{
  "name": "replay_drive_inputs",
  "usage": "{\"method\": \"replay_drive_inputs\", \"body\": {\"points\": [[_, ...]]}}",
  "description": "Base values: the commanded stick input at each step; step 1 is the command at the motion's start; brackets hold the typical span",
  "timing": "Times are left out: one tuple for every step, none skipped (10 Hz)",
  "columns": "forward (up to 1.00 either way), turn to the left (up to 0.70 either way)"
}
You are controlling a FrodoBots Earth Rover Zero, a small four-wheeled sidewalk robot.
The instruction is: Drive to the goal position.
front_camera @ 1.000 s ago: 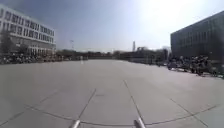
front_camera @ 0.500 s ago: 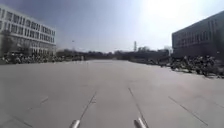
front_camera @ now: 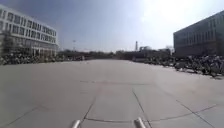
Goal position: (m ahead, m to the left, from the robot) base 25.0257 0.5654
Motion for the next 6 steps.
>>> {"method": "replay_drive_inputs", "body": {"points": [[0.70,0.00],[0.70,0.00],[0.70,0.00],[0.70,0.00],[0.70,0.00],[0.70,0.00]]}}
